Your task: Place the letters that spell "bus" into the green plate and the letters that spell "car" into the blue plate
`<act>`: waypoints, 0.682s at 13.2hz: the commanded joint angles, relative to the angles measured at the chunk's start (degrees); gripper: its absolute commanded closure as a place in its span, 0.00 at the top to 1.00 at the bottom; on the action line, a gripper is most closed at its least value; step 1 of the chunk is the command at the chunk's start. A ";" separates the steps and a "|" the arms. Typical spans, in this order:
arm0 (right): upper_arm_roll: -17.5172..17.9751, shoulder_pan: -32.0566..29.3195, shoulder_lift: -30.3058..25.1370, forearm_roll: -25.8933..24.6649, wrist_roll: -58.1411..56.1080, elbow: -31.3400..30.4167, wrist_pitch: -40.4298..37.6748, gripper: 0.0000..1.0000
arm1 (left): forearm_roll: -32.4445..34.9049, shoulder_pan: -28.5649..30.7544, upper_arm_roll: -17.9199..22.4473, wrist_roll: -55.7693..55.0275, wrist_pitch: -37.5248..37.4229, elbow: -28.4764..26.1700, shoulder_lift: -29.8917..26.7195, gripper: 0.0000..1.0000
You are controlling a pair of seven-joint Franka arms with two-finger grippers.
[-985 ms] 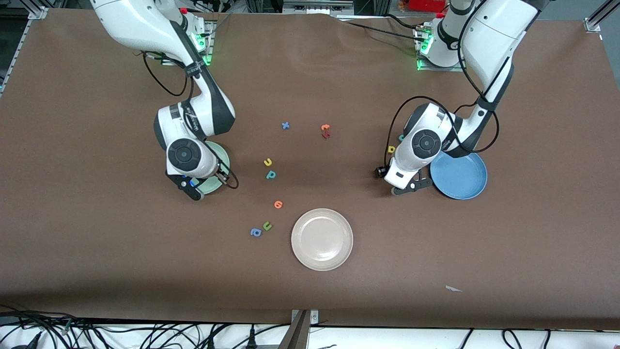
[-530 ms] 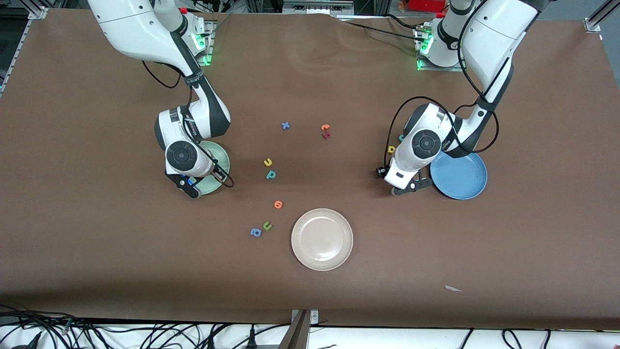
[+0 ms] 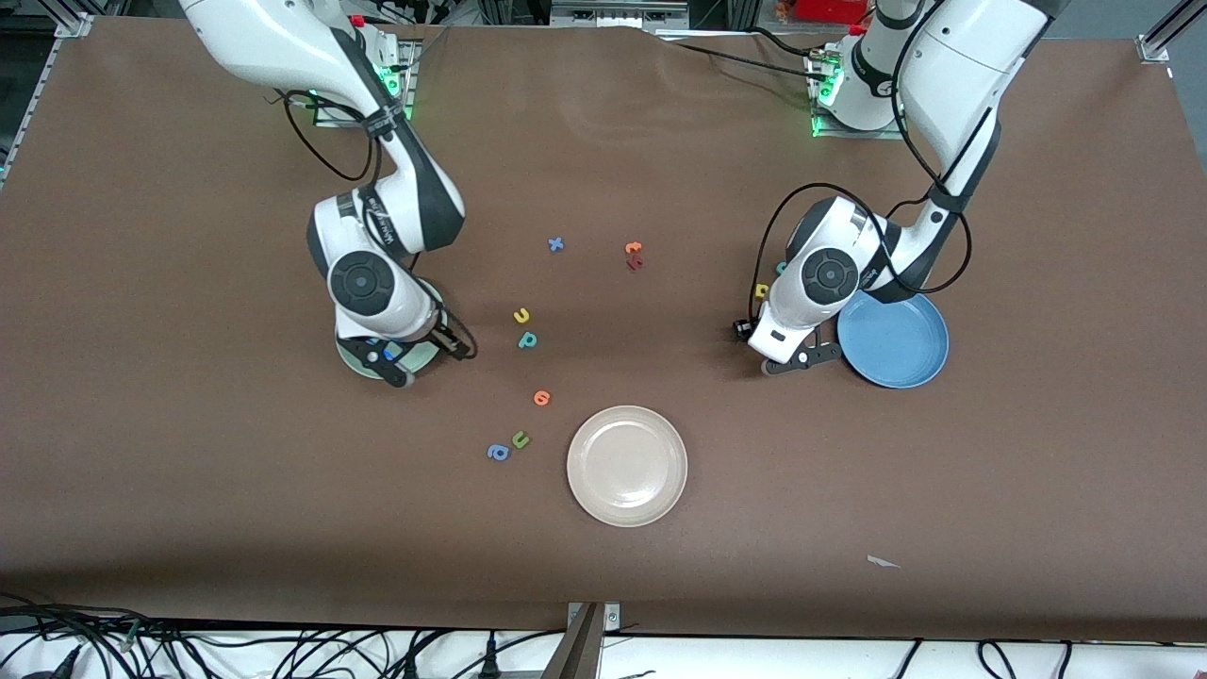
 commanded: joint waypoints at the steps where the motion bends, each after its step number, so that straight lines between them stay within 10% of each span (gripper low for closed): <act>1: 3.09 0.33 2.38 1.62 -3.22 3.48 -0.59 1.00 | 1.84 0.45 -0.31 0.43 0.17 -2.33 -1.60 0.55; 6: 4.14 2.00 10.12 1.63 -2.51 12.37 0.46 0.98 | 1.75 0.36 -0.31 0.25 0.17 -2.50 -1.60 0.38; 9: 3.88 5.43 12.15 1.28 -2.07 12.29 5.46 0.67 | 1.75 0.27 -0.31 0.17 0.17 -2.41 -1.43 0.33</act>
